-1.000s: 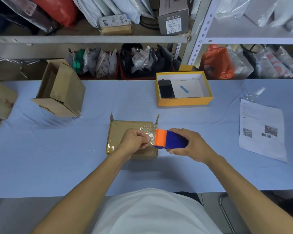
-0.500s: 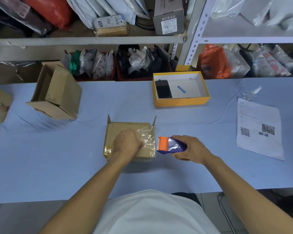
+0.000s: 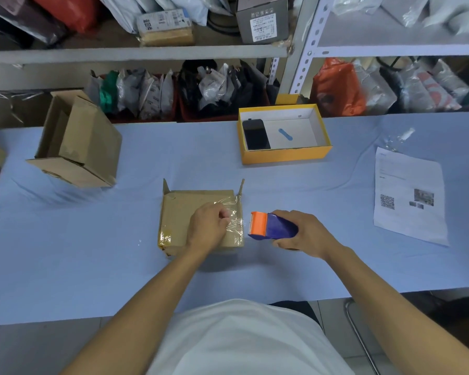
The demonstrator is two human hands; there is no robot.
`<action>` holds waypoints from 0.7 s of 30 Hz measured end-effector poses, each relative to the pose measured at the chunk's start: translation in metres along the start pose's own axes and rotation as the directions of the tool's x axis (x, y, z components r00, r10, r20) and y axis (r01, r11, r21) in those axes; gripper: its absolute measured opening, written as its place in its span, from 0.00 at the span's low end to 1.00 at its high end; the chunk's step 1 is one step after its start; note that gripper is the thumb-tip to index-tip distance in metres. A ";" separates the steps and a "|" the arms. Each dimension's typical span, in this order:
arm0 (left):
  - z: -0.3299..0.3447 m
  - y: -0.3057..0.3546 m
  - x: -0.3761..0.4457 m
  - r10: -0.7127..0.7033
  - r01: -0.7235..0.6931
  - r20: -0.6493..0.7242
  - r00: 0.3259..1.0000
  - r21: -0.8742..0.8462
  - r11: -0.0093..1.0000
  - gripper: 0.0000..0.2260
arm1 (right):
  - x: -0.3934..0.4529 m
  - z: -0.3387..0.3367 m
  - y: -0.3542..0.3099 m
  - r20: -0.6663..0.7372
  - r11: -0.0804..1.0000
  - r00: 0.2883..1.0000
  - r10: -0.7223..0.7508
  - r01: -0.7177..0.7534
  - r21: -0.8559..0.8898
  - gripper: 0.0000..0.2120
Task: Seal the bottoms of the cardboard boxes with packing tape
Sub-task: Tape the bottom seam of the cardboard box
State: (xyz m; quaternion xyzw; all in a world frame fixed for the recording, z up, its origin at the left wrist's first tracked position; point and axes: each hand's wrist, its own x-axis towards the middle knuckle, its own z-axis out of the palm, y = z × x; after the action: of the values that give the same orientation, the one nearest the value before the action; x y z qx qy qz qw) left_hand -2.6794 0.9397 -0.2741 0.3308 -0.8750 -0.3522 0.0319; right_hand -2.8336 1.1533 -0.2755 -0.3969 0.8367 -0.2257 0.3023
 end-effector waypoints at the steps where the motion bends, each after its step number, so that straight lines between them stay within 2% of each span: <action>1: -0.002 0.001 0.002 0.011 -0.012 0.017 1.000 0.023 1.000 0.04 | 0.001 0.001 -0.001 0.001 1.000 1.000 -0.001 0.001 0.001 0.33; 4: -0.005 0.006 0.003 0.215 -0.217 0.147 0.965 -0.001 0.976 0.08 | 0.004 0.006 -0.001 0.023 1.000 1.000 0.013 -0.013 -0.019 0.32; 6: -0.002 0.006 -0.004 0.303 -0.299 0.146 0.942 -0.046 0.953 0.08 | 0.004 0.008 0.000 0.035 1.000 0.999 0.027 -0.027 -0.005 0.32; 9: 0.001 -0.001 -0.008 0.304 -0.300 0.076 0.950 -0.065 0.952 0.04 | 0.002 0.013 0.002 0.033 0.999 0.999 0.027 -0.026 -0.021 0.34; 14: 0.003 0.001 -0.007 0.254 -0.245 0.124 0.959 -0.081 0.966 0.06 | -0.005 -0.001 0.009 0.057 1.000 0.998 0.012 -0.012 -0.005 0.32; 18: 0.001 0.000 -0.009 0.229 -0.218 0.139 0.964 -0.086 0.972 0.05 | -0.017 -0.014 0.026 0.039 0.997 0.997 0.069 -0.070 0.024 0.31; 21: 0.003 0.000 -0.009 0.210 -0.207 0.127 0.970 -0.033 0.978 0.05 | -0.006 -0.011 0.018 0.080 0.983 0.995 0.066 -0.051 -0.174 0.30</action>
State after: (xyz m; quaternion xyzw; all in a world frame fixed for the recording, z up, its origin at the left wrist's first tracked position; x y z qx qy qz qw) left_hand -2.6731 0.9470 -0.2754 0.2132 -0.9015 -0.3763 0.0152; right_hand -2.8476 1.1696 -0.2768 -0.4060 0.8506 -0.1267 0.3091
